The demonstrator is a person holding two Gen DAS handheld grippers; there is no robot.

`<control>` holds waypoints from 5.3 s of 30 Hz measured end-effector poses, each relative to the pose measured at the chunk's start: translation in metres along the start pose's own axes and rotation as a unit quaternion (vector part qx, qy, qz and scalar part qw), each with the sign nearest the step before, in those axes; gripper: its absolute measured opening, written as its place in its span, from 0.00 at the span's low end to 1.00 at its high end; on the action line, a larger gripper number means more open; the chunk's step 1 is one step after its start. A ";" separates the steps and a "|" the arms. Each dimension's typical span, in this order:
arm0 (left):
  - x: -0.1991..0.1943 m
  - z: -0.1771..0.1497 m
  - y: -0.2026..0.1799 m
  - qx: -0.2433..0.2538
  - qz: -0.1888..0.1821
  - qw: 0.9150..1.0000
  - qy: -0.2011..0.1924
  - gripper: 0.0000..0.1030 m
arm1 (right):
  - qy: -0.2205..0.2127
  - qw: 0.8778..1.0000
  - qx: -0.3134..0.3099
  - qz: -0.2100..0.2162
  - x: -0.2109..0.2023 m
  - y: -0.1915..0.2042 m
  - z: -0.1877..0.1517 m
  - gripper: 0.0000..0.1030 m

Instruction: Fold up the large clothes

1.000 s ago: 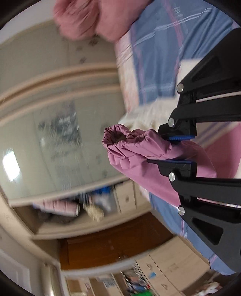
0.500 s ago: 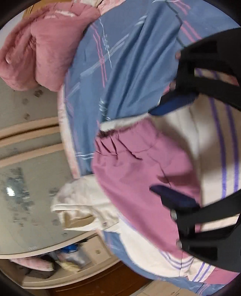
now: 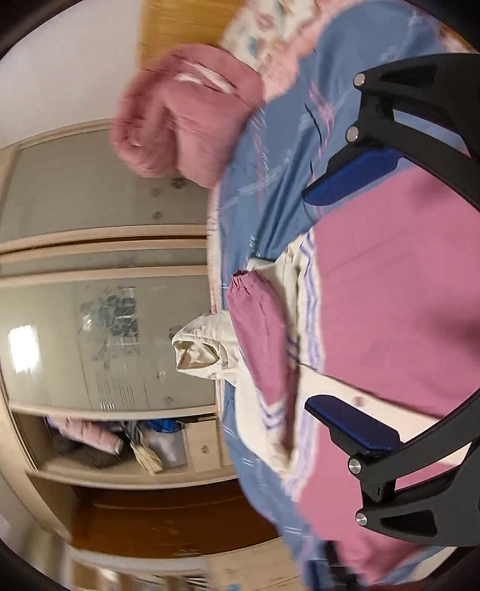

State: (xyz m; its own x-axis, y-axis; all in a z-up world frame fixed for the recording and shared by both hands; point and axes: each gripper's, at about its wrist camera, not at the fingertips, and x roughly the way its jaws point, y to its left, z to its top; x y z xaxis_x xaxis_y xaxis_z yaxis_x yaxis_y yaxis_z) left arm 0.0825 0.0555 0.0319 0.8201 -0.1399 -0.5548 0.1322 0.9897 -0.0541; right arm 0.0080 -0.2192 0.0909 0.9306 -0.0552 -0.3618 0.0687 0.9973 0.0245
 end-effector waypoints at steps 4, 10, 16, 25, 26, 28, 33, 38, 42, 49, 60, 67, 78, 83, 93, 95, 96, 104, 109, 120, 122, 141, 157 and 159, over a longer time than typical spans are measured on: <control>-0.029 -0.002 0.006 0.005 0.017 0.999 -0.040 0.98 | -0.004 1.000 -0.025 0.002 -0.032 0.010 -0.024 0.99; -0.056 -0.012 0.013 -0.003 0.053 0.995 -0.084 0.98 | -0.028 0.998 -0.054 0.005 -0.040 0.017 -0.025 0.99; -0.052 -0.022 0.011 -0.006 0.054 0.996 -0.067 0.98 | -0.016 0.999 -0.040 0.025 -0.035 0.010 -0.026 0.99; -0.037 -0.023 0.006 0.002 0.052 0.997 -0.052 0.98 | -0.014 0.999 -0.037 0.023 -0.038 0.009 -0.027 0.99; -0.036 -0.023 0.005 0.003 0.053 0.997 -0.052 0.98 | -0.012 0.999 -0.037 0.023 -0.038 0.009 -0.027 0.99; -0.035 -0.025 0.004 0.006 0.056 0.997 -0.051 0.98 | -0.010 0.999 -0.036 0.024 -0.037 0.009 -0.026 0.99; -0.030 -0.028 0.000 0.021 0.066 0.997 -0.043 0.98 | -0.009 0.999 -0.034 0.028 -0.036 0.010 -0.026 0.99; -0.028 -0.029 -0.001 0.024 0.067 0.997 -0.037 0.98 | -0.007 0.999 -0.034 0.031 -0.035 0.012 -0.026 0.99; -0.028 -0.030 0.001 0.023 0.066 0.997 -0.034 0.98 | -0.005 0.999 -0.035 0.030 -0.034 0.014 -0.027 0.99; -0.027 -0.030 0.001 0.020 0.064 0.997 -0.033 0.98 | -0.001 0.999 -0.036 0.031 -0.033 0.016 -0.027 0.99; -0.025 -0.029 0.004 0.016 0.058 0.998 -0.027 0.98 | -0.002 0.999 -0.037 0.037 -0.032 0.019 -0.026 0.99; -0.020 -0.027 0.007 0.008 0.055 0.998 -0.018 0.98 | -0.001 0.999 -0.030 0.040 -0.030 0.017 -0.025 0.99; -0.006 0.000 0.012 0.007 0.025 0.999 0.021 0.98 | 0.013 0.999 -0.001 0.045 -0.017 0.004 -0.021 0.99; 0.022 0.062 0.014 0.029 0.005 0.999 0.039 0.98 | 0.019 0.998 0.017 0.057 -0.008 0.002 -0.017 0.99; 0.176 0.220 -0.019 0.130 0.025 0.989 0.068 0.98 | 0.047 0.995 0.036 0.074 0.023 0.009 -0.014 0.99; 0.209 0.243 -0.025 0.126 0.024 0.989 0.072 0.98 | 0.056 0.995 0.035 0.081 0.030 0.011 -0.015 0.99; 0.234 0.259 -0.028 0.118 0.026 0.989 0.082 0.98 | 0.059 0.994 0.034 0.083 0.033 0.011 -0.015 0.99; 0.376 0.341 -0.041 0.085 0.079 0.986 0.122 0.98 | 0.083 0.991 0.042 0.094 0.053 0.008 -0.018 0.99; 0.443 0.361 -0.032 0.051 0.100 0.983 0.144 0.73 | 0.098 0.989 0.047 0.099 0.060 0.004 -0.022 0.99; 0.485 0.358 0.001 -0.021 0.085 0.981 0.170 0.07 | 0.112 0.986 0.062 0.108 0.066 0.000 -0.023 0.99; 0.466 0.356 0.001 -0.016 0.056 0.986 0.155 0.05 | 0.113 0.986 0.063 0.109 0.065 0.000 -0.023 0.99; 0.238 0.165 0.052 -0.071 -0.038 0.990 0.117 0.59 | 0.114 0.986 0.046 0.111 0.065 0.013 -0.027 0.99; 0.109 0.093 0.016 -0.051 -0.037 0.998 -0.030 0.98 | 0.086 0.992 -0.022 0.085 0.128 0.047 0.066 0.99; 0.109 0.094 0.028 -0.075 -0.042 0.996 -0.026 0.98 | 0.087 0.993 -0.031 0.079 0.172 0.058 0.106 0.99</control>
State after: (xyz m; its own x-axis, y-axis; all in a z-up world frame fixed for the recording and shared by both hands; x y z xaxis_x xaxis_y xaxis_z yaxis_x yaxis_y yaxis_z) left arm 0.2284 0.0655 0.0479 0.8383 -0.2194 -0.4991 0.1203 0.9673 -0.2232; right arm 0.2104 -0.1754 0.1293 0.8519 0.1056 -0.5130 -0.1001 0.9942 0.0384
